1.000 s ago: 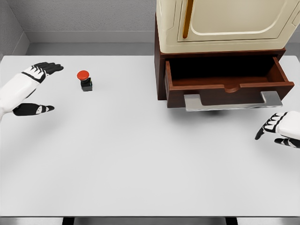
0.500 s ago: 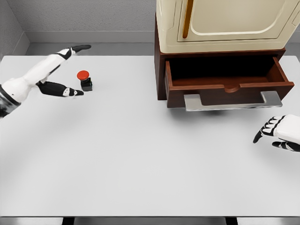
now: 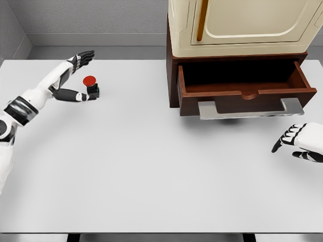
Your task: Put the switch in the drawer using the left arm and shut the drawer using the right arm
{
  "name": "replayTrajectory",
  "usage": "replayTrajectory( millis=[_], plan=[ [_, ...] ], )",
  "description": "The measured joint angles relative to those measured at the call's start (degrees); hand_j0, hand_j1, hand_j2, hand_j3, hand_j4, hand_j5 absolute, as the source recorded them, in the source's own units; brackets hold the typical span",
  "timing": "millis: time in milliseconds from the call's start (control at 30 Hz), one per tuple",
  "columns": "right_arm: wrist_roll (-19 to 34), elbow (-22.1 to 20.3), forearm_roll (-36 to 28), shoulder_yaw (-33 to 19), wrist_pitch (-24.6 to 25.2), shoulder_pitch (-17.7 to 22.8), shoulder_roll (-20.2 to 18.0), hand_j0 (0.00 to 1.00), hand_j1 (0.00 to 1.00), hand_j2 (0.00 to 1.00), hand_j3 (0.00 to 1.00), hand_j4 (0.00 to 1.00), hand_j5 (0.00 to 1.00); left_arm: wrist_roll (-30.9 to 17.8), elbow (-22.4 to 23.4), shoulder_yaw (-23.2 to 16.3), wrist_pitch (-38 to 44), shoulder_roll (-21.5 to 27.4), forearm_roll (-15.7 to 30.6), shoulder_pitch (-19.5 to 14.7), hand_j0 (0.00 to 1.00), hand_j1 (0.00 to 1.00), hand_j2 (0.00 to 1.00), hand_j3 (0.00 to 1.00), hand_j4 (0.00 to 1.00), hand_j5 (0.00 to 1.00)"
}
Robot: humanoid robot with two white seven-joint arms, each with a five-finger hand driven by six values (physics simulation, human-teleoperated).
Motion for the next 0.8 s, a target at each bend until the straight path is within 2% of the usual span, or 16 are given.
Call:
replayTrajectory(
  millis=[200,500,667,800],
  plan=[
    [0.0,0.0,-0.1,0.1,0.0,0.1,-0.2,0.63,0.63,0.63,0.63,0.63,0.63,0.0,7.4,0.0,-0.2,-2.3,0.1,-3.6,1.00,1.00,1.00,1.00,1.00,1.00],
    [0.0,0.0,-0.1,0.2,0.0,0.1,-0.4,0.63,0.63,0.63,0.63,0.63,0.63,0.1,16.2,0.4,-0.4,-4.5,0.1,-6.4,1.00,1.00,1.00,1.00,1.00,1.00],
    [0.0,0.0,0.0,0.3,0.0,0.1,-0.5,0.63,0.63,0.63,0.63,0.63,0.63,0.7,19.6,1.5,-0.5,-5.0,-0.2,-7.6,1.00,1.00,1.00,1.00,1.00,1.00],
    [0.0,0.0,0.0,0.4,0.0,0.1,-0.5,0.63,0.63,0.63,0.63,0.63,0.63,3.4,21.1,1.9,-0.5,-5.3,-0.5,-7.7,1.00,1.00,1.00,1.00,1.00,1.00]
  ],
)
